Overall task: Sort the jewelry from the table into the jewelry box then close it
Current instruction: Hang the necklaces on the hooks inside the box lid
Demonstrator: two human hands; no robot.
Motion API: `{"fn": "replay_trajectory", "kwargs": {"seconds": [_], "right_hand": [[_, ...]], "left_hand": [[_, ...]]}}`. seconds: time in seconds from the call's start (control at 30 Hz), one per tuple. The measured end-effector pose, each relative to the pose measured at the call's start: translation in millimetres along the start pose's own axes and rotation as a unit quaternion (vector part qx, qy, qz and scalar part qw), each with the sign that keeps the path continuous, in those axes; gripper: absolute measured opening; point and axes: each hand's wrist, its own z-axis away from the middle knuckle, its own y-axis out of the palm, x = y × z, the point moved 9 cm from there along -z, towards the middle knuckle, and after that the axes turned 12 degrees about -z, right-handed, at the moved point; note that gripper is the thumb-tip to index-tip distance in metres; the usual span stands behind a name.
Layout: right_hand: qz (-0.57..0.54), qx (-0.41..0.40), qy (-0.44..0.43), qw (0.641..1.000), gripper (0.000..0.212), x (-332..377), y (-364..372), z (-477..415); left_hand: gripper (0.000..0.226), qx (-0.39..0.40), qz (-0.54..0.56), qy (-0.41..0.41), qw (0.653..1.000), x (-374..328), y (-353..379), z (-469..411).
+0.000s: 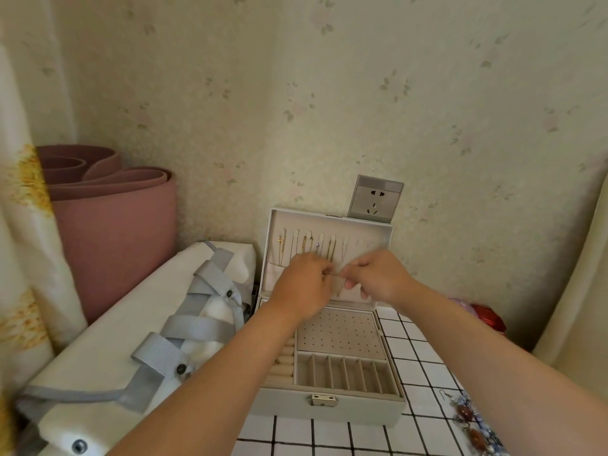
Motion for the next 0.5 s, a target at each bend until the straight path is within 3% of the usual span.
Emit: {"fn": "replay_trajectory", "kwargs": {"seconds": [0.07,0.17,0.33,0.5], "right_hand": [[-0.009,-0.015,-0.007,1.0,0.013,11,-6,-5],[-0.012,-0.043,-0.019,0.999,0.013,24,-15,-13],[-0.012,-0.079,-0.043,0.996,0.018,31,-22,-27],[0.043,-0.07,-0.075,0.994,0.022,24,-14,-31]], "left_hand": [[0.026,-0.004,-0.105,0.042,0.994,-4,5,3],[0.03,-0.015,-0.176,0.069,0.982,-11,10,7],[0.044,-0.001,-0.217,0.068,0.974,-13,18,7],[0.045,-0.022,-0.238,0.065,0.969,-14,15,3]]}}
